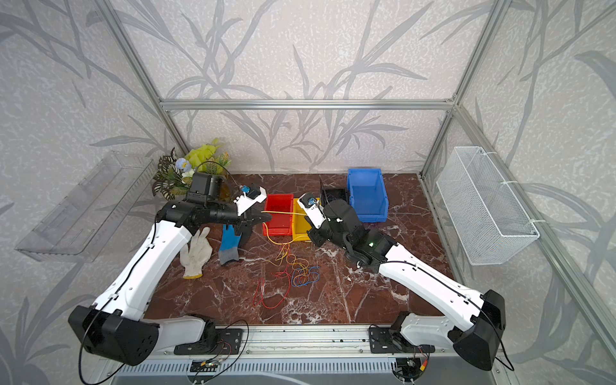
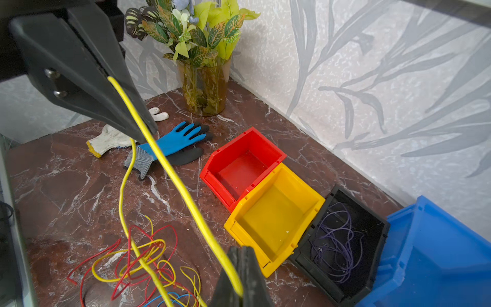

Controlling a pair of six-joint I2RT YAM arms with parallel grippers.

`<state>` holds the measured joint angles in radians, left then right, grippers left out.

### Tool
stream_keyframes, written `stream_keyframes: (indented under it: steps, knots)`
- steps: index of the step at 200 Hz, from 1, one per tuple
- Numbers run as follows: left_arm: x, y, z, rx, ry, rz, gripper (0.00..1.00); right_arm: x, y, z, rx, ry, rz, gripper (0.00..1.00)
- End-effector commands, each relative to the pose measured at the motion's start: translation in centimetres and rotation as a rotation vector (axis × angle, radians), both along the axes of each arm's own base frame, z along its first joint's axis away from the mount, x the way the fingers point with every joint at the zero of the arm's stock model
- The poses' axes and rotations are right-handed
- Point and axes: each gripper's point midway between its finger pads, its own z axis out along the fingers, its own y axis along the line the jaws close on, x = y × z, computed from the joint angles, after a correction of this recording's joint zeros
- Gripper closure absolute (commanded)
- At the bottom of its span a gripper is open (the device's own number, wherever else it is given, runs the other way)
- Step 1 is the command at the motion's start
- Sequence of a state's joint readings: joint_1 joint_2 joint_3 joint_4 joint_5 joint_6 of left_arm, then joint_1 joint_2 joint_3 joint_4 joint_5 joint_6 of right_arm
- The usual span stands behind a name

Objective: Untangle and sort cables by color
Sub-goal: Untie the cable.

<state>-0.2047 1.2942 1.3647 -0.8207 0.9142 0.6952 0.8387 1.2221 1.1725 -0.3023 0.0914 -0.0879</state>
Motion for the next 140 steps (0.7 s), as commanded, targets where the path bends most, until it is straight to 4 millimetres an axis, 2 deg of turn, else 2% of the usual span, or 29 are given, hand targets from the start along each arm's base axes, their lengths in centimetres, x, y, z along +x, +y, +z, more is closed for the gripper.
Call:
stream_keyframes:
  steps: [1,19,31,41,65,81,86,99,113,126,140]
  knots:
    - [-0.5,1.7,0.3,0.032,-0.006,0.039,1.00,0.4,-4.4,-0.8,-0.112,0.019,-0.107,1.00]
    - [-0.9,0.4,-0.7,0.000,0.034,0.004,1.00,-1.8,-0.6,1.4,0.086,0.030,0.098,1.00]
    - [-0.7,-0.3,-1.4,0.006,0.053,0.006,1.00,-2.6,0.9,2.0,0.149,0.040,0.173,1.00]
    - [-0.7,-0.9,-2.2,0.025,0.056,-0.003,1.00,-2.2,1.0,1.8,0.144,0.041,0.157,1.00]
    - [-1.1,-2.2,-2.9,0.033,0.074,-0.041,1.00,0.1,-0.1,-0.4,0.051,0.037,0.031,1.00]
    - [-1.7,-3.1,-2.7,0.009,0.095,-0.076,1.00,1.2,-0.6,-2.3,-0.012,0.057,-0.030,0.73]
    - [-1.7,-3.4,-2.7,-0.001,0.108,-0.078,1.00,1.5,-0.6,-2.9,-0.023,0.072,-0.045,0.68]
    - [-1.7,-3.9,-2.7,-0.022,0.140,-0.070,1.00,1.6,-0.3,-4.4,-0.042,0.123,-0.051,0.64]
    - [-0.8,-4.1,-2.7,-0.049,0.174,-0.010,1.00,1.1,0.4,-5.3,-0.033,0.192,-0.028,0.60]
    - [0.4,-3.7,-3.0,-0.048,0.188,0.073,1.00,0.6,0.4,-5.5,-0.013,0.223,-0.027,0.53]
    - [1.4,-3.1,-3.5,-0.028,0.186,0.146,1.00,0.8,-1.0,-4.9,0.013,0.202,-0.095,0.43]
